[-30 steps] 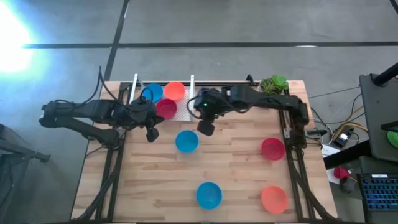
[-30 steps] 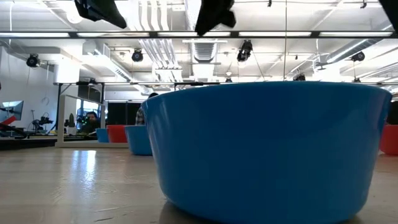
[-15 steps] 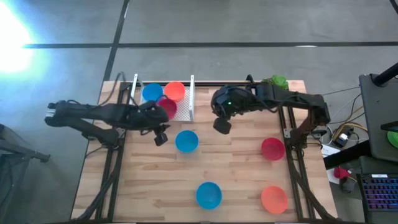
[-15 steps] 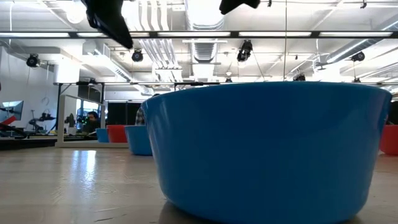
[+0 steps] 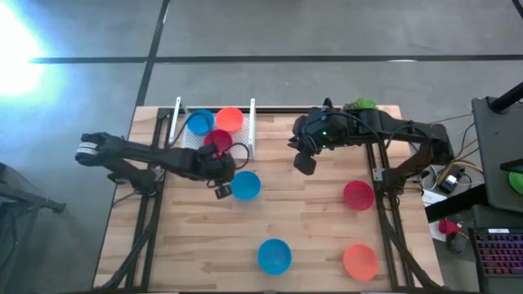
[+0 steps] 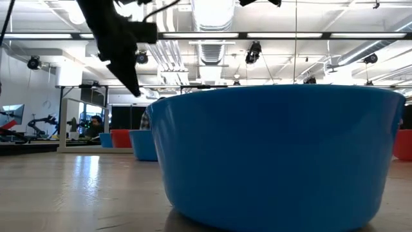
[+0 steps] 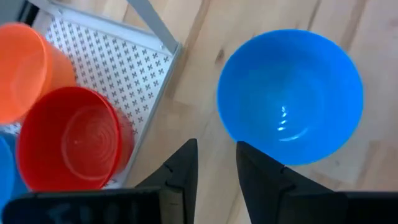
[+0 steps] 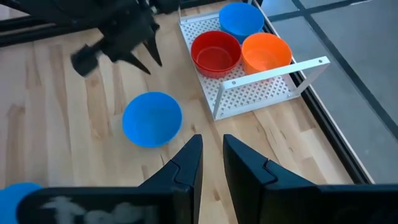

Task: Pick & Place Mini bowls
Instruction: Stack the top blue bowl on the blue bowl on the shelf

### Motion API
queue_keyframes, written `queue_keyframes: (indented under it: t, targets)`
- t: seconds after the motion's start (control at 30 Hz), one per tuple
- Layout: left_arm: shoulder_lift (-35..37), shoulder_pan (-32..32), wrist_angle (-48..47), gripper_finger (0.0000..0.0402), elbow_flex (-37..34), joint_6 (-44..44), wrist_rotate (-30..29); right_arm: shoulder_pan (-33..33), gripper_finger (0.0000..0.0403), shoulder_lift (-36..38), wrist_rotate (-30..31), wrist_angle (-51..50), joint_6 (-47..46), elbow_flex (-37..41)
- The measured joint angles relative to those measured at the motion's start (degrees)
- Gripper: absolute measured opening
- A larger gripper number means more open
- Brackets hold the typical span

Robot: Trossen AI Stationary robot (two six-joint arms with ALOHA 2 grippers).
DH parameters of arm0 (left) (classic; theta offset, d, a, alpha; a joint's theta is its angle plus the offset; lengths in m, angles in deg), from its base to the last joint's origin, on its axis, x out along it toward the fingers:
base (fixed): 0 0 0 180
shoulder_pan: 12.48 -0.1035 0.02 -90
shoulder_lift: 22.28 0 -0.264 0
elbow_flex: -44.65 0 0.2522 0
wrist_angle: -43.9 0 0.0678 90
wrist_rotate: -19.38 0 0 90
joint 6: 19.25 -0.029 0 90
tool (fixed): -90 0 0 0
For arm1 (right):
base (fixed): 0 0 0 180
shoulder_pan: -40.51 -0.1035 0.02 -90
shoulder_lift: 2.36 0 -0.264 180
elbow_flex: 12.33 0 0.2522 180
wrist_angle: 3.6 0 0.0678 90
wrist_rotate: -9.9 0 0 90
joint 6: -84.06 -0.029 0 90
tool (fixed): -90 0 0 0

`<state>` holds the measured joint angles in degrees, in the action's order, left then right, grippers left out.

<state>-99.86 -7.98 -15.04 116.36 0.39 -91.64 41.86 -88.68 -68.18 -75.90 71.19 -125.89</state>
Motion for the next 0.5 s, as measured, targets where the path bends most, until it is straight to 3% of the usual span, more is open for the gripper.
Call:
queue_keyframes:
  t: [0.33,0.5]
  targets:
    - [-2.61,-3.5,11.64,0.0104,-4.94,15.47,0.36,0.0,0.0059,1.2,-0.39,1.04,1.29,2.31]
    - [-4.6,-5.18,13.72,0.0104,-5.97,24.27,4.12,0.0,0.0059,1.11,-0.39,1.03,2.62,2.38]
